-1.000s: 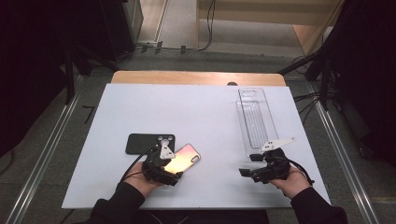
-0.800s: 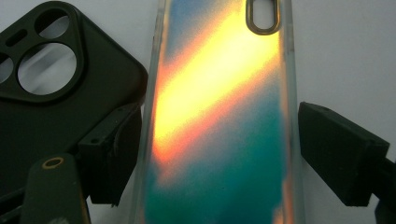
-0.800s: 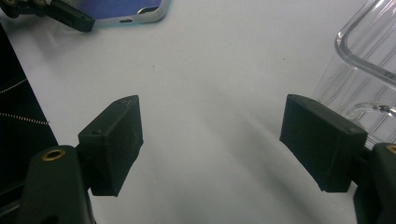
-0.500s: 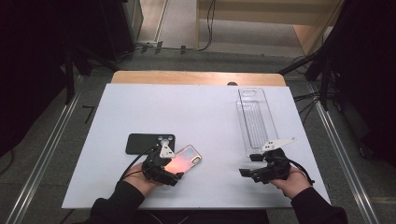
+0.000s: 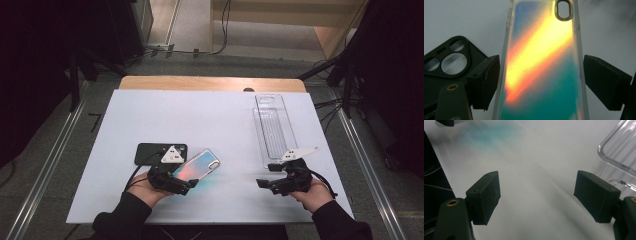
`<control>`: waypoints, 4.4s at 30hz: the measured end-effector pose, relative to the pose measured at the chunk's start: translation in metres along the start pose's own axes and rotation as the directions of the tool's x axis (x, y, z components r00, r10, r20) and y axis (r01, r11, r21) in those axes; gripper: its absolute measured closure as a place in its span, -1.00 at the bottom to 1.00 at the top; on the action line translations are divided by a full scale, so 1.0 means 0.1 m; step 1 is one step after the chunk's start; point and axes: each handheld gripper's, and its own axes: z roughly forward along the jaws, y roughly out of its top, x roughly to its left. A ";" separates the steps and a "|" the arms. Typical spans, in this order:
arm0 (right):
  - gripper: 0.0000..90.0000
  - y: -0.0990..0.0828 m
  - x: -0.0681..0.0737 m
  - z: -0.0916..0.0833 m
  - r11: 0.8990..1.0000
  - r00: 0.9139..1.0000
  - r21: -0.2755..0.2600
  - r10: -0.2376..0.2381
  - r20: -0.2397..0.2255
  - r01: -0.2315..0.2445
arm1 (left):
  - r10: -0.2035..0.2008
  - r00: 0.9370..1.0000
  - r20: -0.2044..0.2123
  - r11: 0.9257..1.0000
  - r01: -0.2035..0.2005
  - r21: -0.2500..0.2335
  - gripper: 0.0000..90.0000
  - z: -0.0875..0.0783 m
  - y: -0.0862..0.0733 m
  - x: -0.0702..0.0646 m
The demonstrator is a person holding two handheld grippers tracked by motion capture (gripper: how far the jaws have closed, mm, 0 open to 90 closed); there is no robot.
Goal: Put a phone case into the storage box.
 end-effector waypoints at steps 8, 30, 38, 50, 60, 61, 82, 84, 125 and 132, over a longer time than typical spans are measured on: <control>-0.57 0.04 0.05 -0.02 0.999 1.000 -0.038 -0.010 -0.013 0.010 | -0.017 1.000 0.010 0.998 0.017 -0.060 -0.62 -0.08 0.16 0.08; -0.58 0.35 0.21 -0.04 0.991 0.999 -0.125 0.053 -0.010 -0.054 | -0.122 0.991 -0.057 0.964 0.104 -0.243 -0.62 0.21 0.48 0.14; -0.60 0.53 0.27 0.02 0.985 0.996 -0.149 0.088 -0.016 -0.089 | -0.117 0.988 -0.096 0.943 0.080 -0.322 -0.62 0.28 0.46 0.06; -0.60 0.81 0.36 0.06 0.976 0.995 -0.194 0.095 -0.015 -0.096 | -0.138 0.984 -0.113 0.919 0.084 -0.386 -0.62 0.35 0.34 0.01; -0.60 1.04 0.38 0.12 0.974 0.995 -0.200 0.102 -0.017 -0.103 | -0.147 0.983 -0.112 0.898 0.085 -0.432 -0.62 0.40 0.23 -0.08; -0.60 1.05 0.38 0.12 0.974 0.994 -0.197 0.108 -0.018 -0.109 | -0.150 0.983 -0.109 0.896 0.089 -0.436 -0.62 0.40 0.22 -0.09; -0.55 1.32 0.28 0.33 0.974 0.987 -0.165 0.154 -0.035 -0.158 | -0.175 0.977 -0.123 0.855 0.089 -0.512 -0.63 0.41 0.13 -0.18; -0.53 1.34 0.27 0.36 0.972 0.985 -0.160 0.168 -0.048 -0.173 | -0.179 0.976 -0.123 0.853 0.092 -0.514 -0.63 0.41 0.13 -0.18; 0.72 1.44 0.08 0.33 0.917 0.908 -0.111 0.352 -0.228 -0.384 | -0.182 0.982 -0.049 0.877 0.140 -0.459 -0.71 0.31 0.26 -0.23; 0.72 1.44 0.15 0.29 0.947 0.949 -0.116 0.282 -0.140 -0.298 | -0.215 0.976 0.031 0.914 0.213 -0.346 -0.71 0.21 0.36 -0.22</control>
